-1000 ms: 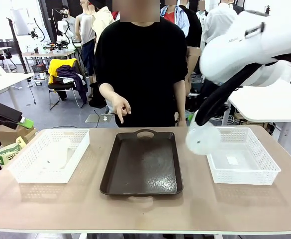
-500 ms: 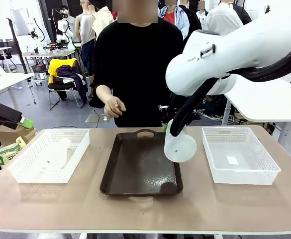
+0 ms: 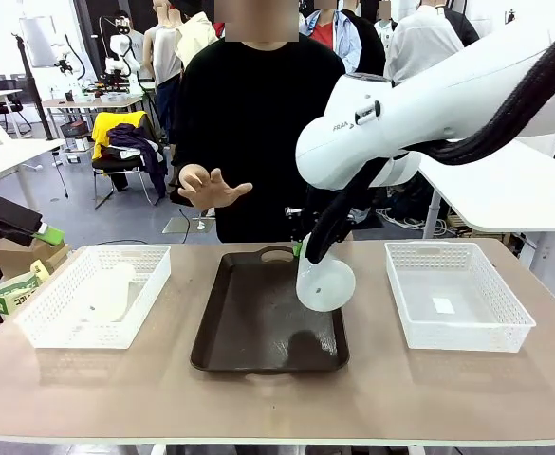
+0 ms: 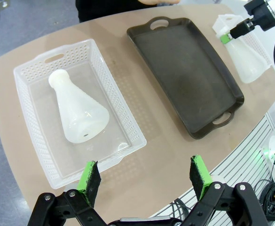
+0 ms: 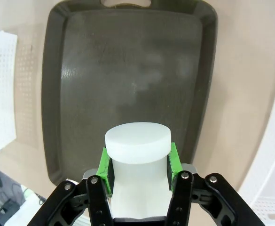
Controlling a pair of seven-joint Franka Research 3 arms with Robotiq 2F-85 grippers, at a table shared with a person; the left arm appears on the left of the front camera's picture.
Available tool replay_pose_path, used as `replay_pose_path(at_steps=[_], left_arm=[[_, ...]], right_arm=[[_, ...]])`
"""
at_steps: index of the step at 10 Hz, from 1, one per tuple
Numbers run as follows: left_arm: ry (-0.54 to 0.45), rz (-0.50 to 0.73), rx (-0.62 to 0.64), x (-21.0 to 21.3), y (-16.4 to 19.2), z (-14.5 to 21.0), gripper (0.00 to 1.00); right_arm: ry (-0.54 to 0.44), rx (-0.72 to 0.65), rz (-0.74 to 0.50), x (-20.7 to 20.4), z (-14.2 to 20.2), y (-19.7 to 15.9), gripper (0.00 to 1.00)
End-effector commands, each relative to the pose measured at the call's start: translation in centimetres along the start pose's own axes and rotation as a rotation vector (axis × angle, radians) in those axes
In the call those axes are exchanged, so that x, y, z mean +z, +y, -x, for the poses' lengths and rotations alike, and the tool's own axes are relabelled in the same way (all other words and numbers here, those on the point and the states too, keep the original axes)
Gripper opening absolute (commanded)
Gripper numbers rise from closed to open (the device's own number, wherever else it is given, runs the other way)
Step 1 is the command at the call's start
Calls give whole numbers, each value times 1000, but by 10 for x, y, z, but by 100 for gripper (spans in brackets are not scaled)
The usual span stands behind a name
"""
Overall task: Prepare the laboratory tools.
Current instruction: While moving the picked Big flask to the Handle tray indicated by the person, stop as directed by the person.
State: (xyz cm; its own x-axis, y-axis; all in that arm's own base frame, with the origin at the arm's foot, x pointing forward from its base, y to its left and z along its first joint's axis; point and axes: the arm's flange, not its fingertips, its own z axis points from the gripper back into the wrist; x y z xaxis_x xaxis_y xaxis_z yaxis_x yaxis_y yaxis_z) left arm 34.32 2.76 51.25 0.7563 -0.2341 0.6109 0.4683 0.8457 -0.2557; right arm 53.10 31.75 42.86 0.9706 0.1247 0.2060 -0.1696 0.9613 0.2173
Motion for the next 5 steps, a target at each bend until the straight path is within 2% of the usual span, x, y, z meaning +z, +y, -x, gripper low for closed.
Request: replay_pose_path(at_steps=[1, 5], left_arm=[[0, 5, -11, 1, 3, 1, 100], [0, 5, -11, 1, 3, 1, 100]], right_arm=[[7, -35, -1, -2, -10, 3, 0], [3, -15, -7, -4, -6, -1, 0]])
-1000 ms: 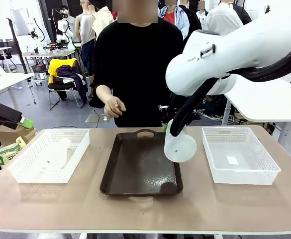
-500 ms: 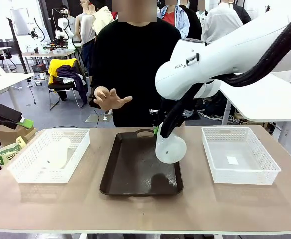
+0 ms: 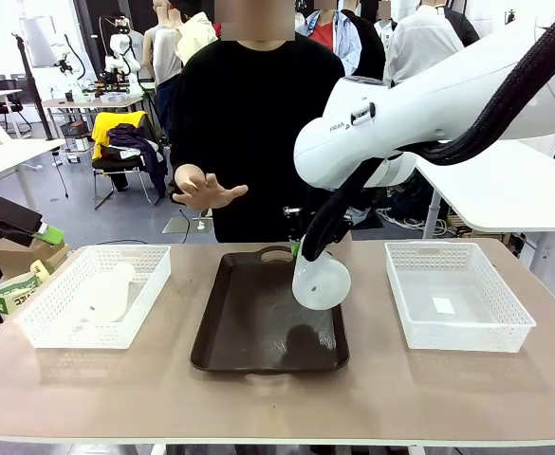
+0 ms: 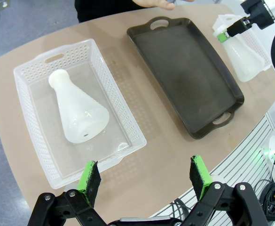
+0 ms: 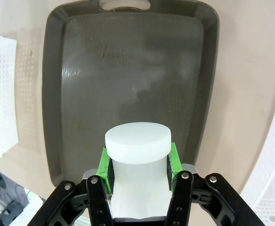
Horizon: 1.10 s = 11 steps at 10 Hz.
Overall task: Prepare the laboratory tools.
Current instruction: While moving the picked Big flask to the Handle tray indicated by the person, stop as directed by the person, then place the picked Big flask upright in the Handle tray as instructed by the person.
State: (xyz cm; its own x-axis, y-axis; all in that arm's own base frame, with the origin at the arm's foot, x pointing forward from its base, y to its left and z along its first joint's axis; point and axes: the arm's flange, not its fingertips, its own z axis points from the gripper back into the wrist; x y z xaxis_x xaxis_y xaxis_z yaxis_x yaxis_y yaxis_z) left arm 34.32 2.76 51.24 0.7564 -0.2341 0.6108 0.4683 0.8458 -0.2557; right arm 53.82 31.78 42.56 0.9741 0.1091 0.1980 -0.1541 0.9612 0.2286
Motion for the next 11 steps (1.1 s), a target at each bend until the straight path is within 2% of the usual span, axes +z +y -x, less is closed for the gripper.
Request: replay_pose_path(at_steps=[1, 11], left_arm=[[0, 5, -11, 1, 3, 1, 100], [0, 5, -11, 1, 3, 1, 100]], right_arm=[[-2, 2, 1, 0, 0, 0, 0], [-2, 2, 1, 0, 0, 0, 0]])
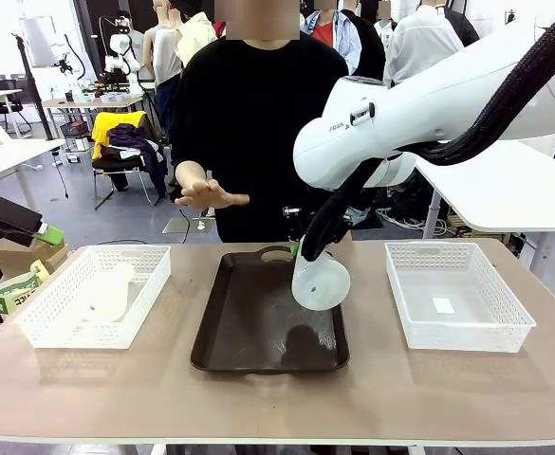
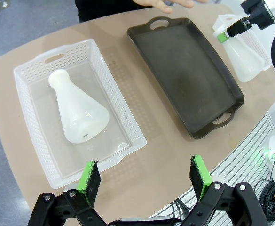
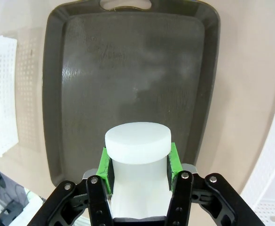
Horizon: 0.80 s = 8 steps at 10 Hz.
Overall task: Prepare the laboratory tools.
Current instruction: Place the picked Big flask upright in the Handle tray as instructed by the person.
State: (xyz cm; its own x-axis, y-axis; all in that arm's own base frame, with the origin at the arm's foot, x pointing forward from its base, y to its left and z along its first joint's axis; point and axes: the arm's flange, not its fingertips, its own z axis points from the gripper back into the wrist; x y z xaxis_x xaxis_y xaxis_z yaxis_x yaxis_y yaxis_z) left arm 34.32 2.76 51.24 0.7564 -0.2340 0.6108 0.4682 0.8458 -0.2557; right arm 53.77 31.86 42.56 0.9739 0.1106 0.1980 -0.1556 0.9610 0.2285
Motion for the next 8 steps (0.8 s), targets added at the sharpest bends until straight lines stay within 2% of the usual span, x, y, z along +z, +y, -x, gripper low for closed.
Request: replay_pose_path(at_steps=[1, 8], left_arm=[[0, 5, -12, 1, 3, 1, 100], [0, 5, -12, 1, 3, 1, 100]], right_arm=[[-2, 0, 2, 0, 0, -1, 0], [-2, 0, 2, 0, 0, -1, 0]])
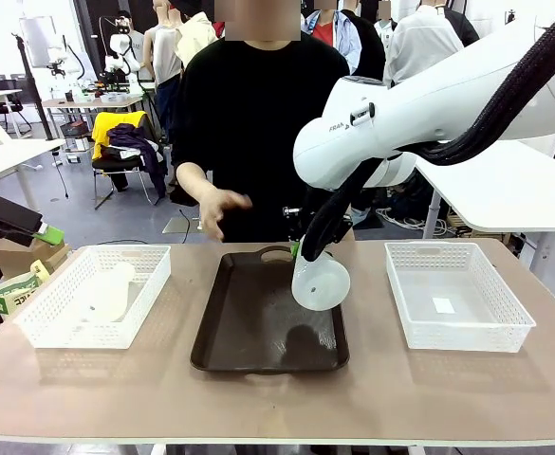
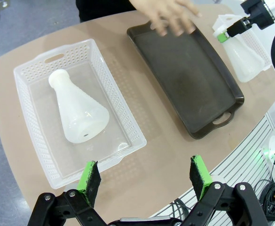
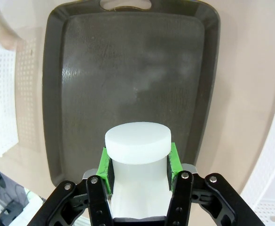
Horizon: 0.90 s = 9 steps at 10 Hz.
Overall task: Prepare the laboratory tools.
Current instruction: Place the picked Big flask upright in the Handle tray as instructed by the person.
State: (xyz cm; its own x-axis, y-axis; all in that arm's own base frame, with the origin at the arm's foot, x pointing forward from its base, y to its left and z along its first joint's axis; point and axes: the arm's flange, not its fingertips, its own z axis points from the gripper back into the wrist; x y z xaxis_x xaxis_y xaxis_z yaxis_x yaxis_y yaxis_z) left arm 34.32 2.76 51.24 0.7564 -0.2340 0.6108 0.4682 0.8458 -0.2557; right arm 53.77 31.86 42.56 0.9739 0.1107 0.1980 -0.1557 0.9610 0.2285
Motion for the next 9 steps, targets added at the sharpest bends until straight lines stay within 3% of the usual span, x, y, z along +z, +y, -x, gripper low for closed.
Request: replay_pose_path(at_steps=[1, 9], left_arm=[[0, 5, -12, 1, 3, 1, 100], [0, 5, -12, 1, 3, 1, 100]], right_arm=[[-2, 0, 2, 0, 0, -1, 0], [-2, 0, 2, 0, 0, -1, 0]])
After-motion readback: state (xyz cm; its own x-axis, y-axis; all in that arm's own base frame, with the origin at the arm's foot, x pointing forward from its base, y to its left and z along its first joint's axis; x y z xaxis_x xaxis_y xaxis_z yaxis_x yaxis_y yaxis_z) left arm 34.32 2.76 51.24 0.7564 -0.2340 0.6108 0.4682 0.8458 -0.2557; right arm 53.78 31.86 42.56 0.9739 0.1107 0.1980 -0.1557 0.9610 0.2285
